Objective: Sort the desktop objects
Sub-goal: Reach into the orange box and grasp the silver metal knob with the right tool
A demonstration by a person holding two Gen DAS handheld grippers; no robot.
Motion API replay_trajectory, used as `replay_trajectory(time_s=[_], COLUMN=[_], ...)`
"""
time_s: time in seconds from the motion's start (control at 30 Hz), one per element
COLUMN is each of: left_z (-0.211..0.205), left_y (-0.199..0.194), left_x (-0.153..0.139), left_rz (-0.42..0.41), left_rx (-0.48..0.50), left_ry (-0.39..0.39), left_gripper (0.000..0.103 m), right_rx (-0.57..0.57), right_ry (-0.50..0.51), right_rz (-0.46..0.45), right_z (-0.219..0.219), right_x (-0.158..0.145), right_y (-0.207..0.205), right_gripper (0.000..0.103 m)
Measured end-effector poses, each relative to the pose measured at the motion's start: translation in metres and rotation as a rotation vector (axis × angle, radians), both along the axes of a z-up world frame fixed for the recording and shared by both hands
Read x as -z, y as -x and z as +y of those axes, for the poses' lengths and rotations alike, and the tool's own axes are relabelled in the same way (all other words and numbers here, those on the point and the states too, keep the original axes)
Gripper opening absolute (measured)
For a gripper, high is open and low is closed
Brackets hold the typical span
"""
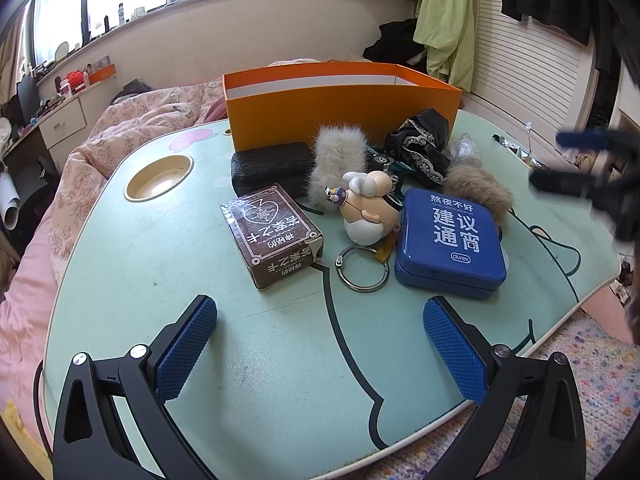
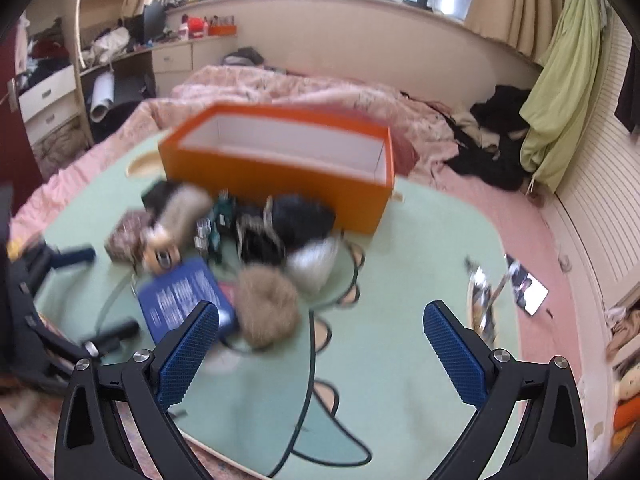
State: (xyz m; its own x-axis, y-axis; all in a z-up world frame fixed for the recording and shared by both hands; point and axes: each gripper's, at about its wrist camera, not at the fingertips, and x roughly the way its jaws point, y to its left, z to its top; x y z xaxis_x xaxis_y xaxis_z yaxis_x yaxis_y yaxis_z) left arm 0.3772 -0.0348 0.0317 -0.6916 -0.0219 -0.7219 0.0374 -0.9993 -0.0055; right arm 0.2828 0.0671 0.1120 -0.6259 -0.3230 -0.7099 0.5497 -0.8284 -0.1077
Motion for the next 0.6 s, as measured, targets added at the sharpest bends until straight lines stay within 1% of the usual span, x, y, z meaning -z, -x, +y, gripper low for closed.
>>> replay_trajectory(time_s=[0.07,0.1,0.17,0.2,0.27,0.33,0.4,0.43,0.53,0.6], left_z=[0.0,0.0,0.0,0.0,0.0,0.0,0.0,0.0,0.0,0.0], left_y=[0.0,0.0,0.0,0.0,0.0,0.0,0.001,0.001,0.001,0.002], left_x=[0.0,0.0,0.0,0.0,0.0,0.0,0.0,0.0,0.0,0.0], left_rz=[0.0,0.0,0.0,0.001,0.001,0.002,0.002,0.003,0.004,0.005], left_rx=[0.0,0.0,0.0,0.0,0.0,0.0,0.0,0.0,-0.001,-0.003], left_ry=[0.0,0.0,0.0,-0.001,0.0,0.0,-0.001,-0.001,-0.001,-0.002], left_gripper=[0.103,0.103,0.103,0.103,0.103,0.103,0.103,0.103,0.103,0.103], right_rx=[-0.023,-0.045,-0.089,-0.104,-0.12,-0.114,-0.099,-0.092,-0.097,-0.086], right_ry=[0.045,0.071,0.114,0.137,0.171,0.174,0.151,0.138,0.115,0.083], right_rz=[-0.045,-0.085,-0.179,-0.248,-0.356,-0.443,-0.494,-0.53,-0.693,-0.752], right_z=[-0.009,-0.017,-0.034,-0.045,-0.066,-0.089,-0.11,-0.121,-0.146,-0.155], right_x=[-0.021,-0.033,-0.049,-0.055,-0.06,-0.056,-0.049,-0.042,-0.017,-0.007], right_y=[0.017,0.029,0.05,0.064,0.087,0.111,0.126,0.134,0.156,0.172], right_gripper=[0.103,0.103,0.103,0.103,0.103,0.103,0.103,0.103,0.102,0.1])
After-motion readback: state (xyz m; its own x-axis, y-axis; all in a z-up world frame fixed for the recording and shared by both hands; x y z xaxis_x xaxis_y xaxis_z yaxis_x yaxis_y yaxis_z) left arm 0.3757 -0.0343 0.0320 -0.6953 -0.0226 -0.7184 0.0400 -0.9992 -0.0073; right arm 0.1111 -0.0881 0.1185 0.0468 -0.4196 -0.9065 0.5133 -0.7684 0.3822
